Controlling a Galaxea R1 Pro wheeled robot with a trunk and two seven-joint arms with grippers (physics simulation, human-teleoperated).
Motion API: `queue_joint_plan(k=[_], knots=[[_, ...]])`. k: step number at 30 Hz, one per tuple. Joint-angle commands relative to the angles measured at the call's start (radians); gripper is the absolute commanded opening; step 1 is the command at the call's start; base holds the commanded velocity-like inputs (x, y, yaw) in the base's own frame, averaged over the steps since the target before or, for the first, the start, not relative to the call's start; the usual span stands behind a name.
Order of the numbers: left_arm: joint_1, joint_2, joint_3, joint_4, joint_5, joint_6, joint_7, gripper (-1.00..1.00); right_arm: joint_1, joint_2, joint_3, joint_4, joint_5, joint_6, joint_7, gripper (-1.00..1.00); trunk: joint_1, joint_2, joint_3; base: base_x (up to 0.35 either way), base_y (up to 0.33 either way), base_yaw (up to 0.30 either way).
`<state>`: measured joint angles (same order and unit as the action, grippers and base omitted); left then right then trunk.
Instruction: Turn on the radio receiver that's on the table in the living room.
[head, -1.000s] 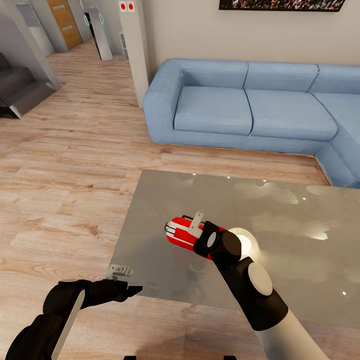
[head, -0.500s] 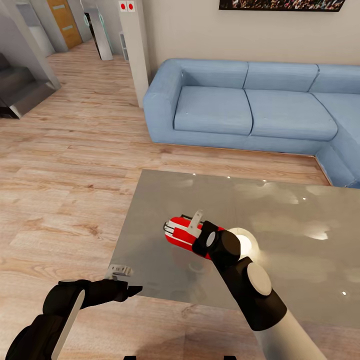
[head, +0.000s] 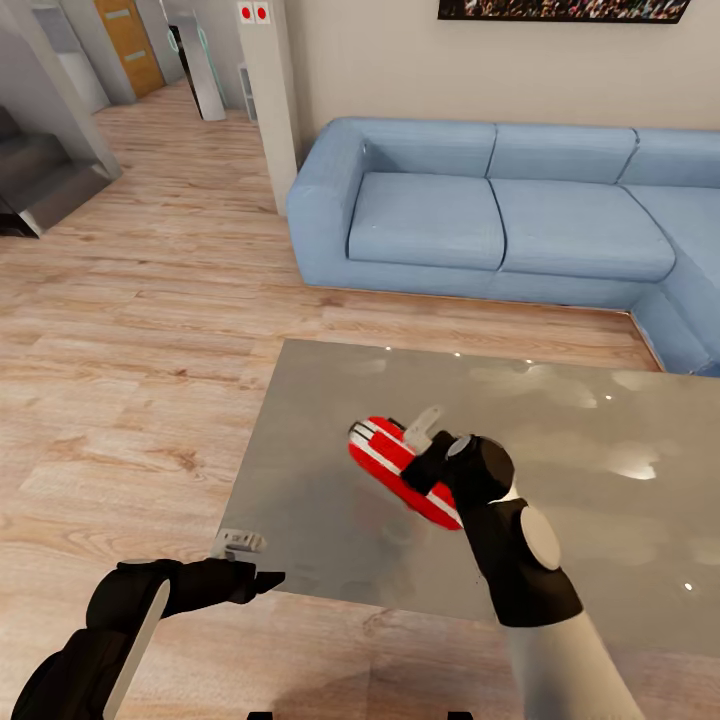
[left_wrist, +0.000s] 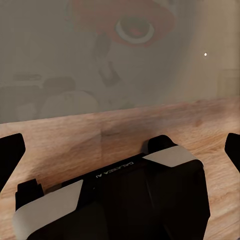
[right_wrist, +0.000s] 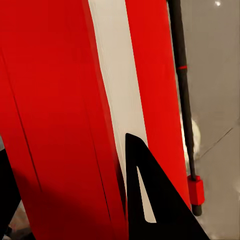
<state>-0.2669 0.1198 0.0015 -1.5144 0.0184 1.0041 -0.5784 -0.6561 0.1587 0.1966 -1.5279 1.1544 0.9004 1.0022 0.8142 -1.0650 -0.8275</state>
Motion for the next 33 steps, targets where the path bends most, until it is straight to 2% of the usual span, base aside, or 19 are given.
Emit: queue_joint_plan(k=[1,6,9,18,22,25,30,33], knots=[[0.0,0.0,0.0,0.0,0.0,0.0,0.0,1.0,-0.005,0.002,-0.012,0.0,0.0,0.0,0.017,-1.0,0.0,0.0,0.0,0.0,0.0,0.0],[0.0,0.0,0.0,0.0,0.0,-0.001,0.0,1.0,-0.031,0.004,-0.084,0.0,0.001,0.026,0.151,-1.0,0.0,0.0,0.0,0.0,0.0,0.0],[0.0,-0.002,0.0,0.0,0.0,-0.001,0.0,1.0,-0.035,0.004,-0.106,0.0,0.001,0.035,0.181,-1.0,0.0,0.0,0.0,0.0,0.0,0.0],[0.0,-0.007,0.0,-0.001,0.001,-0.004,-0.001,1.0,-0.037,0.006,-0.138,0.0,-0.001,0.045,0.205,-1.0,0.0,0.0,0.0,0.0,0.0,0.0],[0.0,-0.008,0.0,-0.001,0.012,-0.008,-0.001,1.0,-0.039,0.007,-0.144,0.0,-0.004,0.092,0.22,-1.0,0.0,0.0,0.0,0.0,0.0,0.0],[0.0,-0.008,0.0,-0.002,0.035,-0.02,-0.001,1.0,-0.056,0.007,-0.147,0.0,-0.022,0.147,0.235,-1.0,0.0,0.0,0.0,0.0,0.0,0.0],[0.0,-0.007,0.0,-0.004,0.102,-0.053,-0.004,1.0,-0.086,0.005,-0.201,0.003,-0.094,0.147,0.258,-1.0,0.0,0.0,0.0,0.0,0.0,0.0],[-0.003,-0.007,0.0,-0.006,0.138,-0.06,-0.005,1.0,-0.09,0.004,-0.216,0.009,-0.114,0.147,0.262,-1.0,0.0,0.0,0.0,0.0,0.0,0.0]])
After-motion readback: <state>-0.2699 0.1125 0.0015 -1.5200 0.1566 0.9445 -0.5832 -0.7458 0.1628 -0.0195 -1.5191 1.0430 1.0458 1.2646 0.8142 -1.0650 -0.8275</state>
